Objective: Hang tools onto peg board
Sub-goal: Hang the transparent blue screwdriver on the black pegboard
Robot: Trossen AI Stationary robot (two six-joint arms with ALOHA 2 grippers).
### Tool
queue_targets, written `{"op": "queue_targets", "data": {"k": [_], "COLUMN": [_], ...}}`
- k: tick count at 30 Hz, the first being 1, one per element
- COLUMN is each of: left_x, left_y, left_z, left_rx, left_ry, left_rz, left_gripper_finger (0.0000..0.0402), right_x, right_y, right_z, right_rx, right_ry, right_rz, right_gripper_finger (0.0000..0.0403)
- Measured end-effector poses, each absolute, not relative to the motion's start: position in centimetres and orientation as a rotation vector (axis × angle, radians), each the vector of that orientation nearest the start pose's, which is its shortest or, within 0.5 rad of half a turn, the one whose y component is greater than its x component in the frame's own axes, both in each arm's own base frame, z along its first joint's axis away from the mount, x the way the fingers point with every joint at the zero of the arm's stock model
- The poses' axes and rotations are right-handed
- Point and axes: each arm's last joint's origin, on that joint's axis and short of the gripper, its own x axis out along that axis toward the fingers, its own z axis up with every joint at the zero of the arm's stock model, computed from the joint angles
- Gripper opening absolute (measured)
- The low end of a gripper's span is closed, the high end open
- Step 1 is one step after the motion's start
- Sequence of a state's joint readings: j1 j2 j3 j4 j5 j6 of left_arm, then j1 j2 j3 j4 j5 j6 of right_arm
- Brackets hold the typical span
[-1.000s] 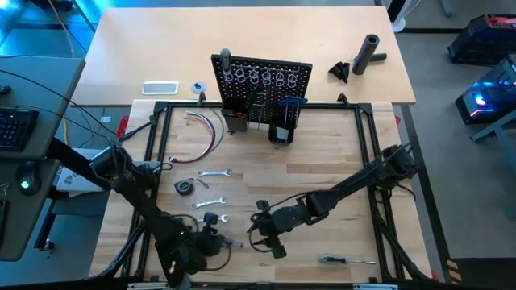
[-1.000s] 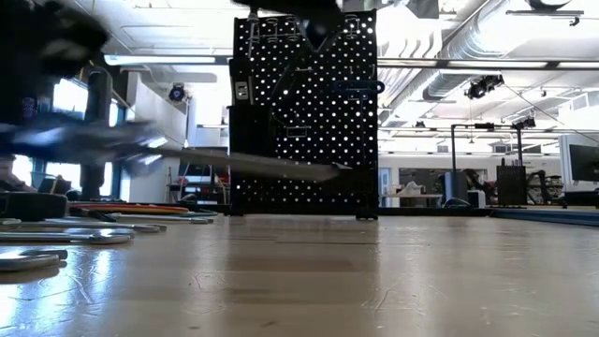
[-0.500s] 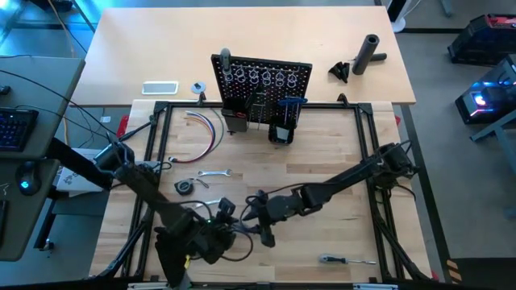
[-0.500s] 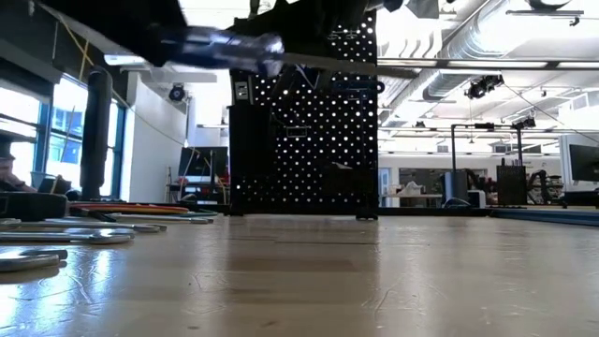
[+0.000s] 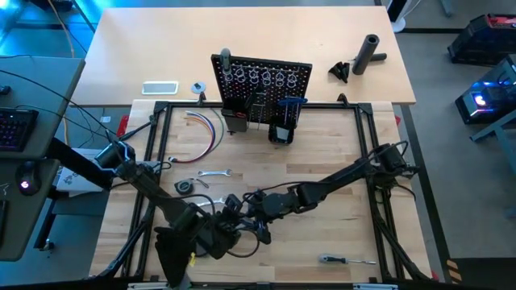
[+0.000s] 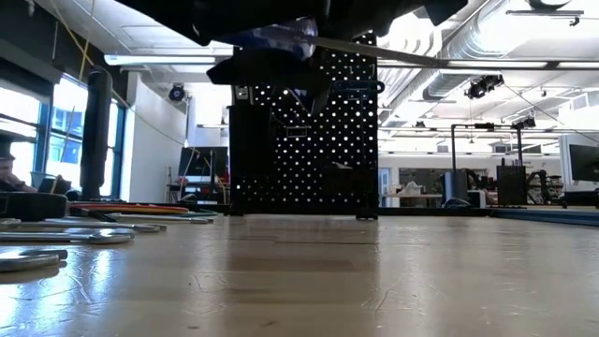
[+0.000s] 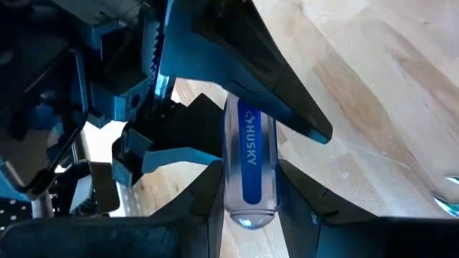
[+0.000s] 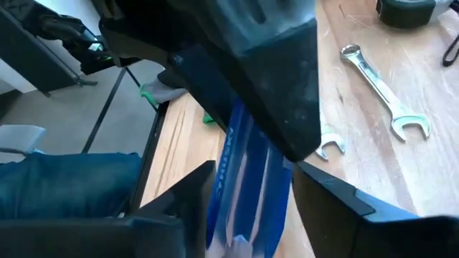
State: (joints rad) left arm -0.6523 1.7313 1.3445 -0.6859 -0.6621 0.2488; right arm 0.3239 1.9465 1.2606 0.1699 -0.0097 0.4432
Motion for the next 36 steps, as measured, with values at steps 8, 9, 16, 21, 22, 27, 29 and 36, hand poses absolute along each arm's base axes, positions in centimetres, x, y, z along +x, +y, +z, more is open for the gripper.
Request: {"op": "queue_targets", "data": {"k": [8, 9, 16, 21, 22, 27, 29, 36], "left_x": [29.4, 29.4, 29.4, 29.4, 29.4, 29.3, 29.1, 27.4], "left_y": [-19.9, -19.9, -19.8, -19.9, -19.9, -19.8, -19.8, -18.4], "left_z": [24.8, 24.7, 24.7, 24.7, 24.7, 24.7, 24.7, 27.6], "left_rx": [0.88, 0.882, 0.912, 0.924, 0.926, 0.938, 0.936, 0.746], "left_ry": [0.881, 0.884, 0.89, 0.888, 0.887, 0.882, 0.887, 0.844], "left_rz": [-0.158, -0.159, -0.179, -0.186, -0.187, -0.131, -0.096, 0.06], "left_gripper_finger": [0.0088, 0.0088, 0.0088, 0.0088, 0.0088, 0.0127, 0.0162, 0.022], "right_x": [40.8, 40.8, 40.8, 40.8, 40.8, 40.8, 40.8, 40.2], "right_y": [13.6, 13.6, 13.6, 13.4, 13.4, 13.3, 13.3, 13.5], "right_z": [19.4, 19.4, 19.4, 19.3, 19.2, 19.2, 19.3, 20.4], "right_rx": [0.318, 0.316, 0.312, 0.325, 0.322, 0.286, 0.275, 0.214], "right_ry": [0.554, 0.554, 0.554, 0.57, 0.572, 0.562, 0.56, 0.56], "right_rz": [0.245, 0.244, 0.255, 0.253, 0.252, 0.242, 0.245, 0.265], "right_gripper_finger": [0.0116, 0.0115, 0.0123, 0.0103, 0.0095, 0.0092, 0.0092, 0.0092]}}
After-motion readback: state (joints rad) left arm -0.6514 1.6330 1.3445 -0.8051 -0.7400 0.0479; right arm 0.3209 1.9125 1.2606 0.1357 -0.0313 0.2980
